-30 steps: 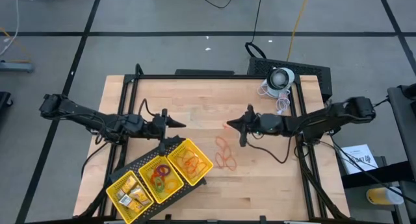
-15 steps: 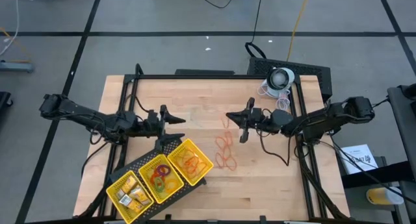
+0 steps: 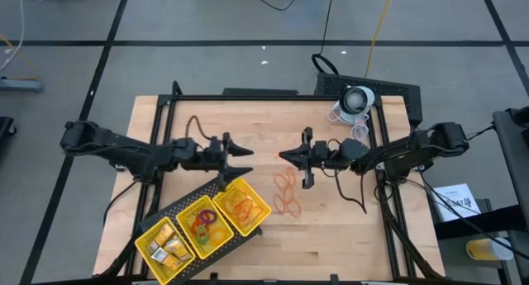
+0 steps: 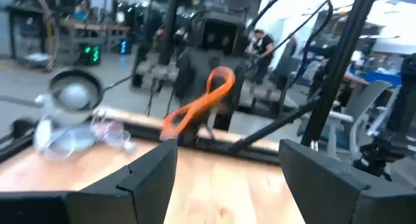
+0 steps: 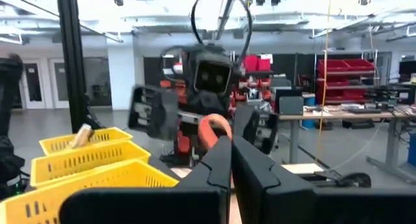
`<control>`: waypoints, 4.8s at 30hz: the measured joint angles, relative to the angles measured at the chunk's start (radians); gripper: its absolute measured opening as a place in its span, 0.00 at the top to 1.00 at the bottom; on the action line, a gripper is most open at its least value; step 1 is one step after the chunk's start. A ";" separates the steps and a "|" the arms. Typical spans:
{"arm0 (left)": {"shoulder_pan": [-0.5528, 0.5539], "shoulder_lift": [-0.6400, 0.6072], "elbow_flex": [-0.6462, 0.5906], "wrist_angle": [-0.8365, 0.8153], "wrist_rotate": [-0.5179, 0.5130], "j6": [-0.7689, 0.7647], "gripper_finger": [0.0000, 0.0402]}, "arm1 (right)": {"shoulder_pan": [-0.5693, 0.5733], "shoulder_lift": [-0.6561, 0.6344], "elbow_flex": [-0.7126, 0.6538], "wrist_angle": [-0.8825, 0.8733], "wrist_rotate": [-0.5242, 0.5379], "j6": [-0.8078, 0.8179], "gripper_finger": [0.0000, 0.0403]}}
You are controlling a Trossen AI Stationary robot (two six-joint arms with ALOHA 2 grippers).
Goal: Pick & Place Office Desk Supplies
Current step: Put the orange rubber band into the right yellow bin on the shelf
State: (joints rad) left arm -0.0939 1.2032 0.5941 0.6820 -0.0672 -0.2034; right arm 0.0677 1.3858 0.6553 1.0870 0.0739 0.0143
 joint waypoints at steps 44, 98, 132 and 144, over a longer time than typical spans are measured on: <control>0.011 0.282 0.238 0.047 0.067 0.139 0.63 | 0.013 0.088 0.077 0.057 -0.077 -0.002 1.00; -0.177 0.047 0.211 -0.427 0.349 0.171 0.83 | 0.013 -0.229 0.073 -0.519 -0.045 -0.008 0.53; -0.095 -0.203 0.211 -0.513 0.136 0.063 0.31 | 0.140 0.264 0.073 -0.103 -0.110 0.103 0.54; -0.095 -0.211 0.211 -0.491 0.004 0.064 0.30 | 0.180 0.375 0.170 -0.044 -0.188 0.119 0.54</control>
State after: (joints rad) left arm -0.1890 0.9920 0.8055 0.1913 -0.0628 -0.1394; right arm 0.2474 1.7605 0.8251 1.0435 -0.1146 0.1330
